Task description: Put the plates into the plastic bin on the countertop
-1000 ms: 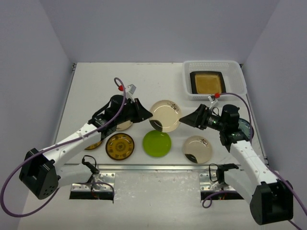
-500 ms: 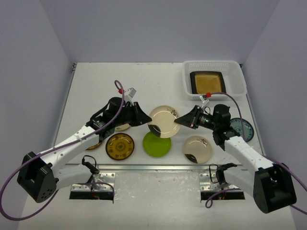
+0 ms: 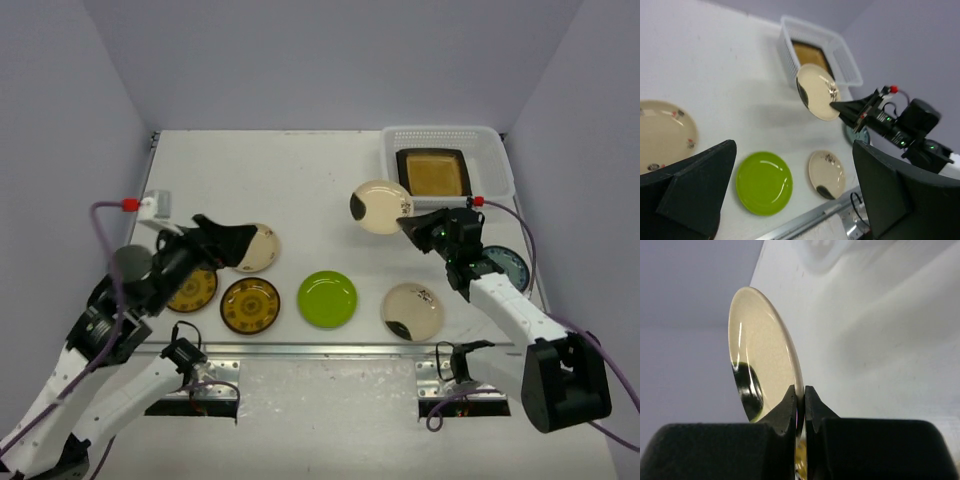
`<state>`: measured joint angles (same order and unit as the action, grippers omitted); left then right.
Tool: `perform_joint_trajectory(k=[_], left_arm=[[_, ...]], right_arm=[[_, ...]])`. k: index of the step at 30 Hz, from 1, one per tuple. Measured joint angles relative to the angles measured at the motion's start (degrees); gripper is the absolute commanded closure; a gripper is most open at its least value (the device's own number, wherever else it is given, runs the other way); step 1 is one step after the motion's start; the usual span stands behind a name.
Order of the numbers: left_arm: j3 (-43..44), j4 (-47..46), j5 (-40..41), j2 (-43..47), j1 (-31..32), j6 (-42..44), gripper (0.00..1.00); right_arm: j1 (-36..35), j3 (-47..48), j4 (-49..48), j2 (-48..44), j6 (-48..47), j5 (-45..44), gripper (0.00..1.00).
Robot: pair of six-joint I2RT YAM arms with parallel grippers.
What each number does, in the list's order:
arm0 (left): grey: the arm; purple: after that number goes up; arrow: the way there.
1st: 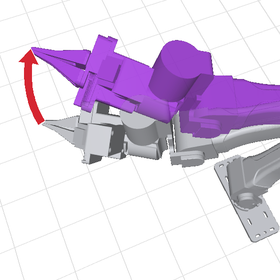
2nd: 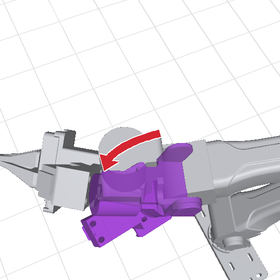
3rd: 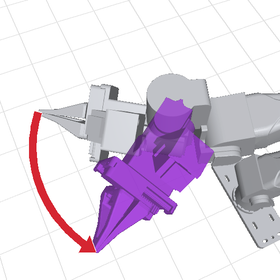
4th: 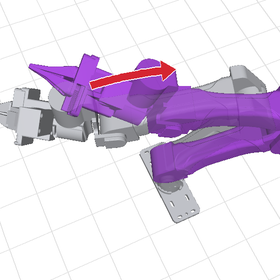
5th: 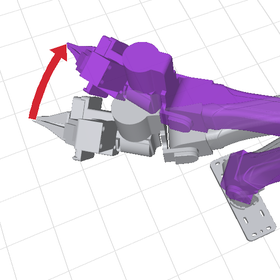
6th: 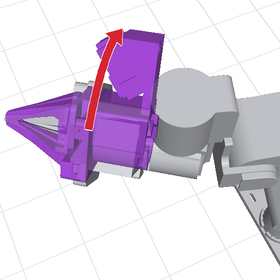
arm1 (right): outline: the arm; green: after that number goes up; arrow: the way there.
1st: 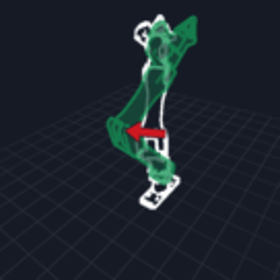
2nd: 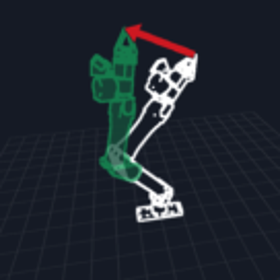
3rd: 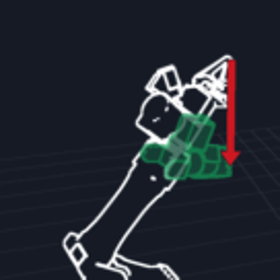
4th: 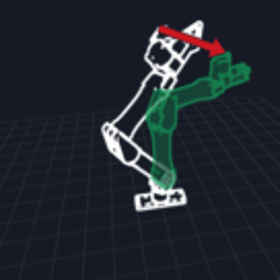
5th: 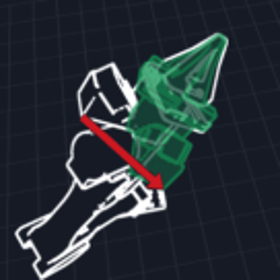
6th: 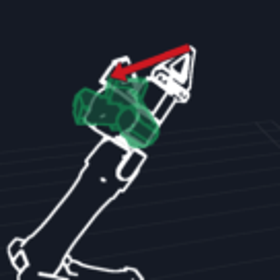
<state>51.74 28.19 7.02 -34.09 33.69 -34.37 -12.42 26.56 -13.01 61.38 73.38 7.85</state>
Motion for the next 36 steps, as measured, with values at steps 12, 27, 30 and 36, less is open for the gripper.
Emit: perform_joint_trajectory(k=[12,27,30,36], left_arm=[[-5.0,9.2,16.0,11.8,0.1,5.4,0.00],[-6.6,8.4,13.3,9.2,0.1,7.6,0.00],[-6.7,7.8,13.2,9.9,0.1,7.8,0.00],[-6.8,7.6,13.0,9.9,0.1,8.2,0.00]], right_arm=[[6.6,17.0,-7.4,26.1,18.3,-23.8,1.00],[7.1,35.1,-4.4,42.4,17.5,-35.7,0.99],[7.4,38.9,2.3,43.5,17.6,-36.5,0.98],[7.6,42.2,14.0,45.4,18.6,-36.7,0.94]])
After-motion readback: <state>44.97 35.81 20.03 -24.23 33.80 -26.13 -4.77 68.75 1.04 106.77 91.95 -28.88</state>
